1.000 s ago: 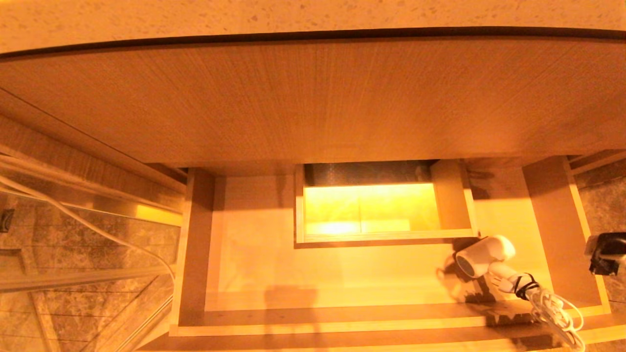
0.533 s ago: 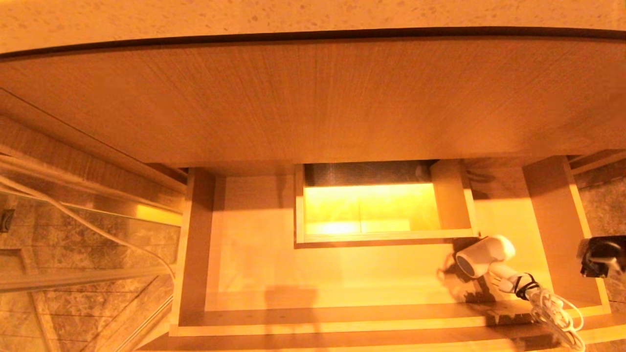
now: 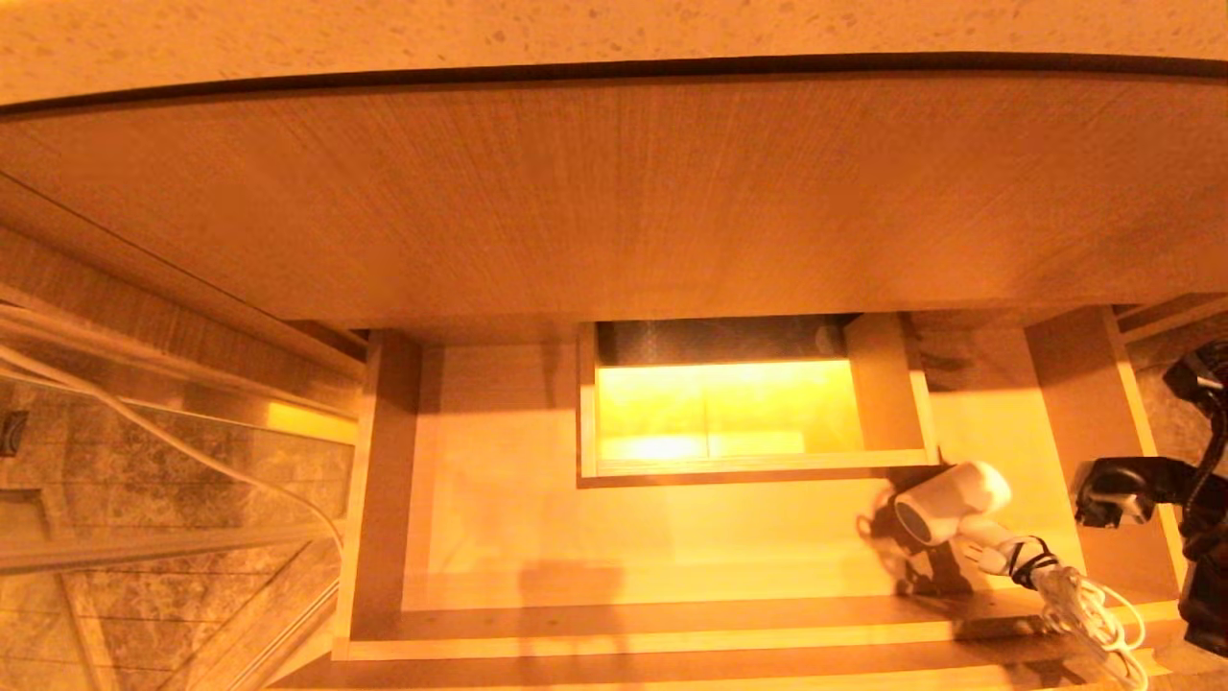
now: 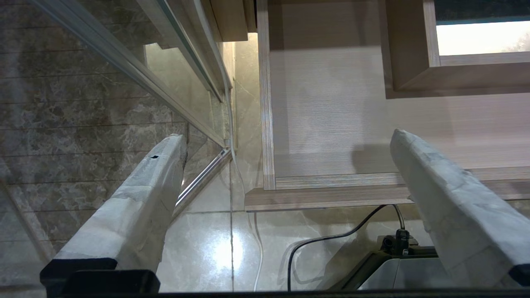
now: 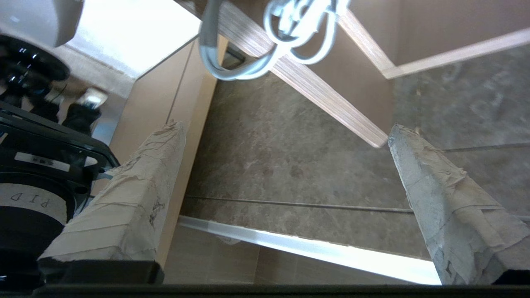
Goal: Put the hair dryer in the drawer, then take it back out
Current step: Put it into the drawer
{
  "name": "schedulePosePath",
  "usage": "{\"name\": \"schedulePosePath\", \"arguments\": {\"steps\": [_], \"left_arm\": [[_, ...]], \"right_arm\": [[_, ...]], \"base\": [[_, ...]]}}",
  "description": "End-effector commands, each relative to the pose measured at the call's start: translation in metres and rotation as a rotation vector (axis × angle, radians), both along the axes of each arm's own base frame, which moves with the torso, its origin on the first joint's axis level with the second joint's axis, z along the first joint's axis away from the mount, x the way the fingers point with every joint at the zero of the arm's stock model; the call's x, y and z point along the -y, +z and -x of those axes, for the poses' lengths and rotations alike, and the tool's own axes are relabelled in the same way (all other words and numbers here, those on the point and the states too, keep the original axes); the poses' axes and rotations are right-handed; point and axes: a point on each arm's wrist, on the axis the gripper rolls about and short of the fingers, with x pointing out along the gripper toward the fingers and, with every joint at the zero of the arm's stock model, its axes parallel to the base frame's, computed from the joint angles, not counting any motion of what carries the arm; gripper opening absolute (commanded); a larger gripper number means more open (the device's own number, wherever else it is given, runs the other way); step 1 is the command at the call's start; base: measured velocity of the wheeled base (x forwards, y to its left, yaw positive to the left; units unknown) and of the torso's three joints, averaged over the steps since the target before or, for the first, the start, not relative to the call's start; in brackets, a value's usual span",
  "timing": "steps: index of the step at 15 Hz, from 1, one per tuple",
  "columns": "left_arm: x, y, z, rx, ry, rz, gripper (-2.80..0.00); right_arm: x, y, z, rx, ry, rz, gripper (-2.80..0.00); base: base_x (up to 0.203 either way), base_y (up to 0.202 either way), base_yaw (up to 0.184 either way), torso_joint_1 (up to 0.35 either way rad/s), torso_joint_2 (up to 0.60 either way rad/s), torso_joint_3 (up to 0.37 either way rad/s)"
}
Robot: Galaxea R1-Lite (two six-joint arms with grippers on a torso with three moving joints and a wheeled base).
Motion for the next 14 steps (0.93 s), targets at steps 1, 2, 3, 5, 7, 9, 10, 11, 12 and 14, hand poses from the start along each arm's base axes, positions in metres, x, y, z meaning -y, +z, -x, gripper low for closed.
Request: {"name": "schedulePosePath", "arguments": {"steps": [1, 2, 3, 5, 7, 9, 10, 11, 12, 14], "left_arm": [[0.0, 0.0, 0.0, 0.0, 0.0, 0.0, 0.0], [0.0, 0.0, 0.0, 0.0, 0.0, 0.0, 0.0], [0.0, 0.0, 0.0, 0.0, 0.0, 0.0, 0.0], [0.0, 0.0, 0.0, 0.0, 0.0, 0.0, 0.0], [0.0, 0.0, 0.0, 0.0, 0.0, 0.0, 0.0], [0.0, 0.0, 0.0, 0.0, 0.0, 0.0, 0.0], [0.0, 0.0, 0.0, 0.0, 0.0, 0.0, 0.0], [0.0, 0.0, 0.0, 0.0, 0.0, 0.0, 0.0], [0.0, 0.0, 0.0, 0.0, 0.0, 0.0, 0.0], [0.0, 0.0, 0.0, 0.0, 0.0, 0.0, 0.0]], "right_arm": [[0.0, -0.008, -0.006, -0.044, 0.007, -0.004, 0.0], [0.0, -0.012, -0.008, -0.06, 0.009, -0.006, 0.0], [0.0, -0.014, -0.011, -0.071, 0.02, -0.005, 0.0], [0.001, -0.017, -0.016, -0.09, 0.051, 0.002, 0.0], [0.002, -0.023, -0.023, -0.083, 0.055, 0.004, 0.0], [0.002, -0.027, -0.026, -0.083, 0.055, 0.001, 0.0], [0.002, -0.029, -0.026, -0.1, 0.057, -0.006, 0.0], [0.002, -0.031, -0.026, -0.113, 0.058, -0.01, 0.0], [0.001, -0.034, -0.023, -0.127, 0.06, -0.015, 0.0], [0.0, -0.041, -0.02, -0.161, 0.066, -0.038, 0.0]], "base": [[0.0, 0.0, 0.0, 0.0, 0.0, 0.0], [0.0, 0.0, 0.0, 0.0, 0.0, 0.0], [0.0, 0.0, 0.0, 0.0, 0.0, 0.0], [0.0, 0.0, 0.0, 0.0, 0.0, 0.0], [0.0, 0.0, 0.0, 0.0, 0.0, 0.0], [0.0, 0.0, 0.0, 0.0, 0.0, 0.0], [0.0, 0.0, 0.0, 0.0, 0.0, 0.0], [0.0, 0.0, 0.0, 0.0, 0.0, 0.0], [0.0, 0.0, 0.0, 0.0, 0.0, 0.0], [0.0, 0.0, 0.0, 0.0, 0.0, 0.0]]}}
